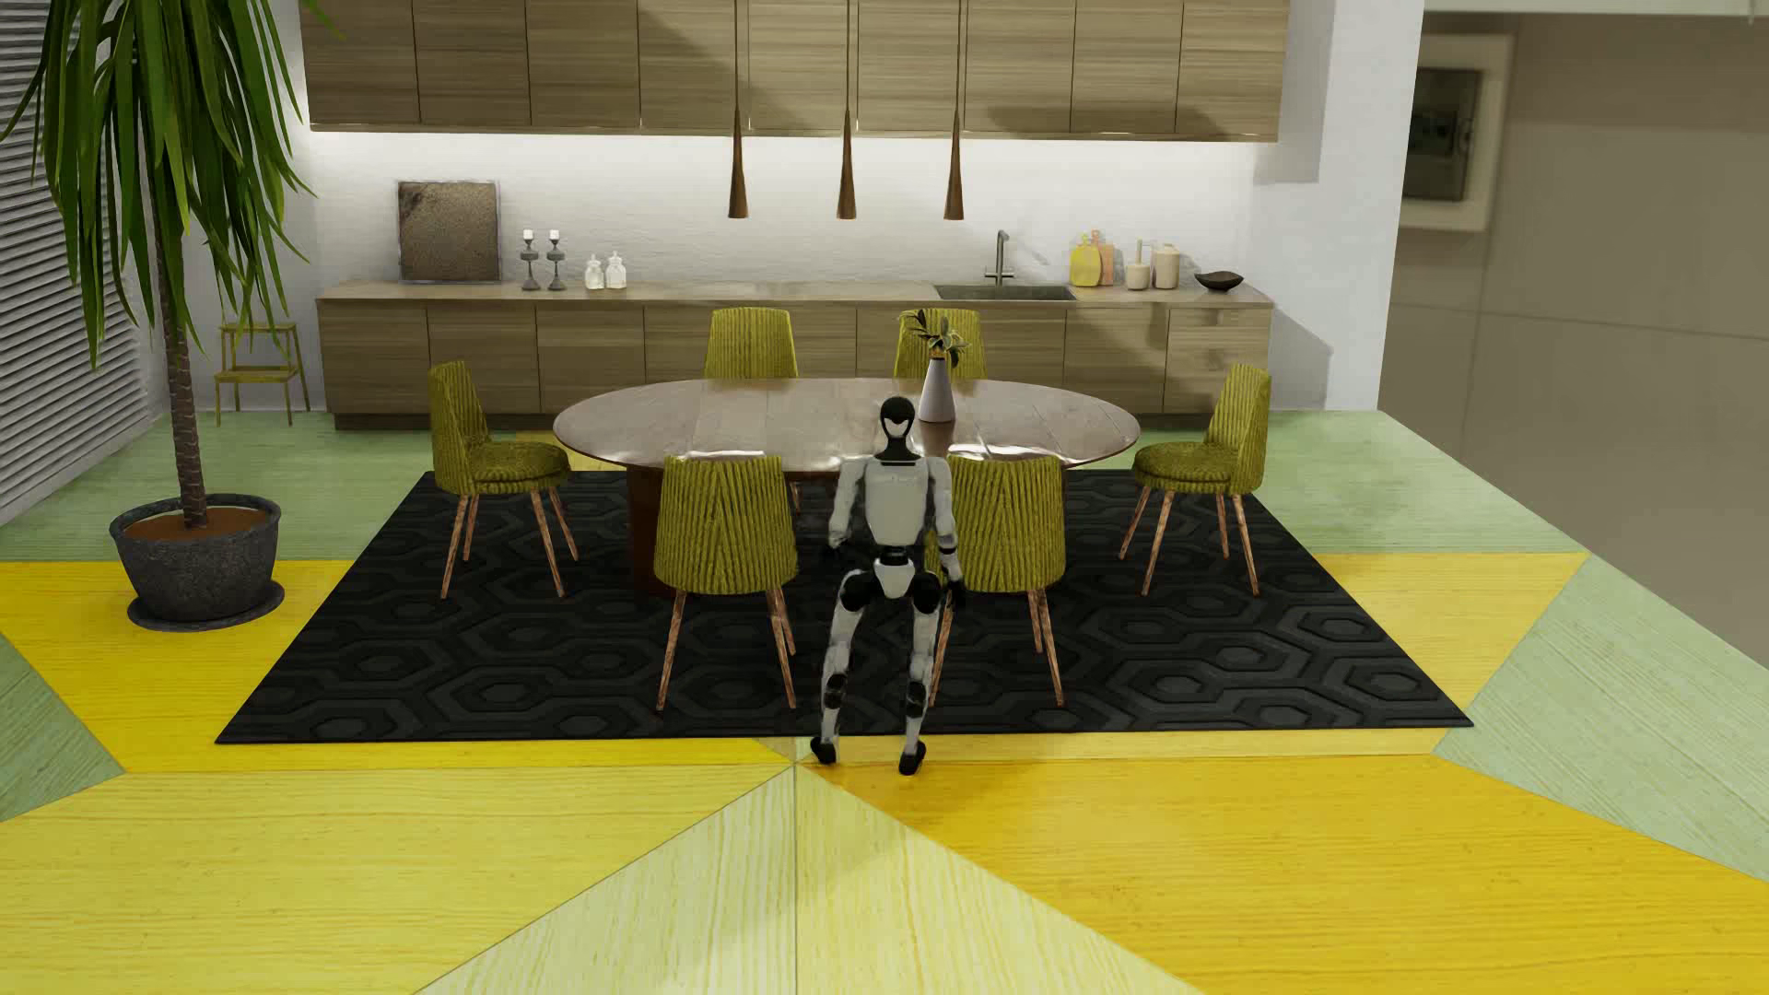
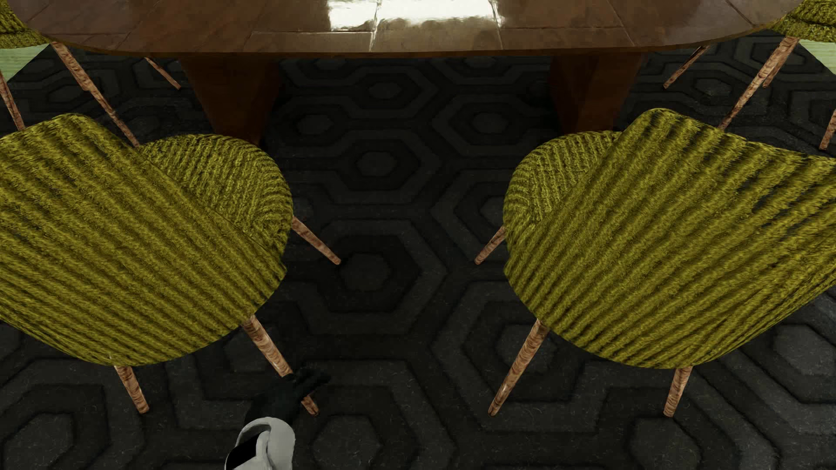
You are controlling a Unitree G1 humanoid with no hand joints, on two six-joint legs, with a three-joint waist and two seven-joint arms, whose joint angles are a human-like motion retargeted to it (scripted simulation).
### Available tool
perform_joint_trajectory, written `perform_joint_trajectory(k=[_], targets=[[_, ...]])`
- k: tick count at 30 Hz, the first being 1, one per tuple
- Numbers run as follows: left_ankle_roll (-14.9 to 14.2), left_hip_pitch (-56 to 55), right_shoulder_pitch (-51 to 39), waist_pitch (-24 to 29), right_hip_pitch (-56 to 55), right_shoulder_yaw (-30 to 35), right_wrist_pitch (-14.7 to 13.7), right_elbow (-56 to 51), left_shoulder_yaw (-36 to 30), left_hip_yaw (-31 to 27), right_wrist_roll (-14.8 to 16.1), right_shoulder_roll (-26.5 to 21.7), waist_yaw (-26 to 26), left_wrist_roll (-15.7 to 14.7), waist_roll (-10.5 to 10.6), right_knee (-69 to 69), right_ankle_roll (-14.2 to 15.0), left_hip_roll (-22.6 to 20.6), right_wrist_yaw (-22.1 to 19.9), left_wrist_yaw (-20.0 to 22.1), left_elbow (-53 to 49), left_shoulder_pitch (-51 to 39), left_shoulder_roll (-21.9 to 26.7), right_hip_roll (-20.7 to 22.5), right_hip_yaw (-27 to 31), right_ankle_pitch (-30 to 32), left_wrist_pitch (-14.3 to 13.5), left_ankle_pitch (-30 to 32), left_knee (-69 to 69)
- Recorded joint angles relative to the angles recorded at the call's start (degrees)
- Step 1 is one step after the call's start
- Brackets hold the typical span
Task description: Move towards the table
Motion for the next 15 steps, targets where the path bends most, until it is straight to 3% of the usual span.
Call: perform_joint_trajectory(k=[1, 2, 5, 6, 8, 10, 12, 15], targets=[[0.27, -0.99, -0.28, 0.19, 0.31, -1.19, -0.34, -0.91, -0.53, 1.85, 0.50, 0.67, -0.18, 1.11, 0.32, -0.84, 0.12, 1.44, -1.90, -0.83, 4.70, 1.07, -0.39, 0.81, 0.12, 0.15, 1.52, -0.27, 2.12], [0.00, -1.58, -0.87, 0.30, 0.42, -1.86, -0.63, -1.57, -0.03, 3.81, 0.80, 1.12, -0.20, -0.18, 0.60, -1.67, 0.48, 2.67, -3.16, -1.41, 8.75, 2.71, -1.14, 1.57, 0.64, 0.45, 2.41, -2.37, 4.24], [4.17, 0.00, -3.30, 0.12, 0.26, -1.51, -1.56, -3.66, 2.57, 11.66, 1.00, 1.57, 0.36, -8.02, 1.09, -3.72, 1.44, 4.55, -3.37, -0.43, 17.97, 8.96, -3.28, 2.69, 3.64, 1.72, 2.72, -7.64, 6.97], [5.32, 2.00, -2.96, -0.03, 0.21, -1.28, -3.32, -4.53, 2.37, 13.48, 1.05, 0.90, 0.70, -9.39, 1.24, -3.88, 1.77, 3.84, -2.73, -0.07, 20.62, 10.76, -3.61, 2.74, 4.65, 1.79, 2.92, -5.40, 4.53], [6.38, 6.96, -2.77, -0.42, 0.53, -0.90, -6.07, -6.64, 4.27, 18.01, 0.86, 0.11, 1.10, -15.32, 1.52, -4.19, 2.20, 3.18, -1.70, 0.78, 24.68, 13.02, -6.08, 2.56, 6.01, 1.90, 4.00, -7.20, -3.05], [6.26, 9.68, -1.95, -0.68, 0.59, -4.06, -7.10, -7.79, -0.50, 18.66, 2.44, 1.26, 1.31, -13.62, 1.24, -2.92, 2.48, 1.16, -2.96, -0.01, 28.90, 12.64, -5.51, 1.08, 5.85, 1.75, 3.99, -5.87, -7.66], [6.45, 10.63, -1.65, -0.90, 0.58, -8.02, -5.40, -6.32, -3.93, 17.77, 4.02, 4.04, 1.25, -12.18, 0.58, -1.52, 3.11, -0.98, -5.24, -0.51, 30.99, 10.61, -4.36, -0.93, 4.64, 1.71, 4.01, -4.82, -9.98], [7.32, 10.23, -2.20, -1.19, 1.76, -6.64, -2.70, -2.54, -5.32, 15.01, 0.85, 4.67, 1.23, -12.49, -0.17, -1.39, 3.95, -3.75, -3.67, 1.18, 28.69, 5.75, -1.76, -3.62, 1.58, 1.26, 2.16, -4.90, -10.11]])
